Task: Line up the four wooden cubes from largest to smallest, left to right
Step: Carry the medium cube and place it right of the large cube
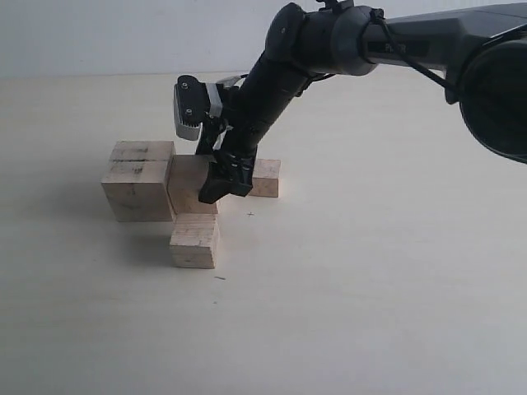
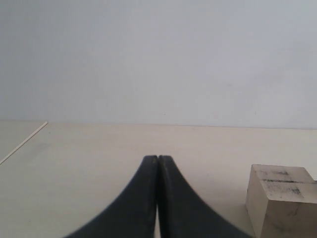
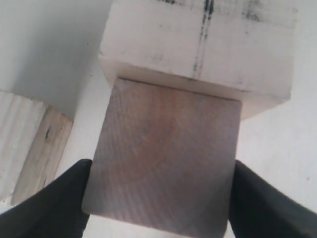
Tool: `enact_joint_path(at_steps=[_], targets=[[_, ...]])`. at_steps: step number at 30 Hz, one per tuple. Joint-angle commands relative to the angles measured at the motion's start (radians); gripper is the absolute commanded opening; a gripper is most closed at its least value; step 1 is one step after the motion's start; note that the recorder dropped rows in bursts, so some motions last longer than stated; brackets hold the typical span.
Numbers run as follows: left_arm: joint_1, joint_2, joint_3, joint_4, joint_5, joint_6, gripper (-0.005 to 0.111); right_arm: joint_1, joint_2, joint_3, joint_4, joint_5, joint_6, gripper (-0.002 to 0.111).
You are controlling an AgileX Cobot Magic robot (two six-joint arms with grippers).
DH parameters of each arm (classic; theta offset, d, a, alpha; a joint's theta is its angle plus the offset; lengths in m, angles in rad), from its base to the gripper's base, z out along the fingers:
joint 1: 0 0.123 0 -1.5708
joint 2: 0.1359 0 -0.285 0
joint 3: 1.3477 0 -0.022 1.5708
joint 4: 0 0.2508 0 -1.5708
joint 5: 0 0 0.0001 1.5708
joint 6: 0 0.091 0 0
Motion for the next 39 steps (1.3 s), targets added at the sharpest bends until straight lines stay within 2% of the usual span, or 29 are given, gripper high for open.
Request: enact_joint_path(at_steps=[1,10,13,16,21,23,27,34,39], targets=[[0.002,-0.007,0.000,-0.006,-0.002,0.001,0.003,0.004,0.025,-0.003,0.032,-0.015,-0.065,0.000],[0.002,-0.007,0.000,-0.006,-0.002,0.001,0.003,0.004,0.025,-0.003,0.038,-0.043,-0.065,0.000],[0.002,-0.007,0.000,-0.006,-0.002,0.001,0.003,0.004,0.025,-0.003,0.038,-0.061,-0.065,0.004],[0.002,-0.007,0.000,-0.006,-0.002,0.001,0.003,0.004,0.025,-0.003,0.038,-0.063,-0.063,0.018],[0.002,-0.007,0.000,-0.006,-0.002,0.001,0.003,0.004,0.025,-0.003,0.038,-0.049,-0.063,0.055],[0.002,-0.007,0.000,-0.006,-0.002,0.001,0.003,0.004,0.025,-0.003,0.038,-0.033,-0.063,0.066],[0.002,-0.007,0.000,-0.006,-0.002,0.001,0.003,0.004,0.013,-0.003,0.038,-0.035,-0.063,0.082],[0.002,-0.007,0.000,-0.006,-0.002,0.001,0.003,0.004,-0.073,-0.003,0.036,-0.074,0.001,0.086],[0.002,-0.007,0.000,-0.006,-0.002,0.001,0.003,0.004,-0.216,-0.003,-0.005,-0.102,0.243,0.086]])
